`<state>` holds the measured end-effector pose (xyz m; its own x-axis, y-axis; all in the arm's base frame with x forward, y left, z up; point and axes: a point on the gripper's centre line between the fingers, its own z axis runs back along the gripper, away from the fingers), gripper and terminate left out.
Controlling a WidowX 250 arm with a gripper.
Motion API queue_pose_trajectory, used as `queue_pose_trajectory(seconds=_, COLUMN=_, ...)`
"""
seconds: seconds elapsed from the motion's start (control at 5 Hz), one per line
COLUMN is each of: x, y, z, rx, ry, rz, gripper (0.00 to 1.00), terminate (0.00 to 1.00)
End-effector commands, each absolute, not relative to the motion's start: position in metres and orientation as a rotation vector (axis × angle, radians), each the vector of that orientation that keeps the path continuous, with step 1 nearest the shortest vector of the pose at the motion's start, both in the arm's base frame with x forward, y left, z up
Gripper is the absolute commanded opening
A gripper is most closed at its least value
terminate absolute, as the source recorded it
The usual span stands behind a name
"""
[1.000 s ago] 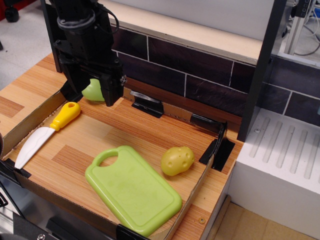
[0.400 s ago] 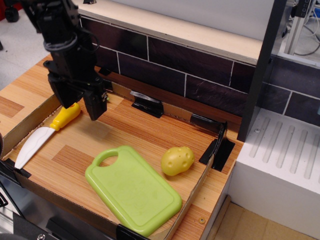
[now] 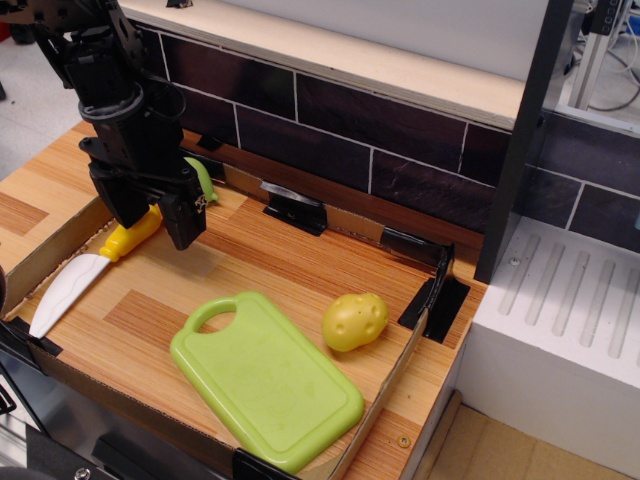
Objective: Put knife on cutting board
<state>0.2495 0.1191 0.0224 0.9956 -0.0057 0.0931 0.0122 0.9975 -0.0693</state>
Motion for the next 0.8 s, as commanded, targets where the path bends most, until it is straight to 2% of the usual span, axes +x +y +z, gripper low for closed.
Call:
queue_pose_trajectory(seconds=0.0, x=0.261, y=0.130, z=0.017, rx=-0.037, ry=-0.108, rz=-0.015, gripper=1.00, terminate=0.00)
queue_pose_trajectory(seconds=0.6, x=0.261, y=0.140, z=-0.004, rx=0.010, ry=-0.130, rz=-0.017, gripper=1.00, terminate=0.00)
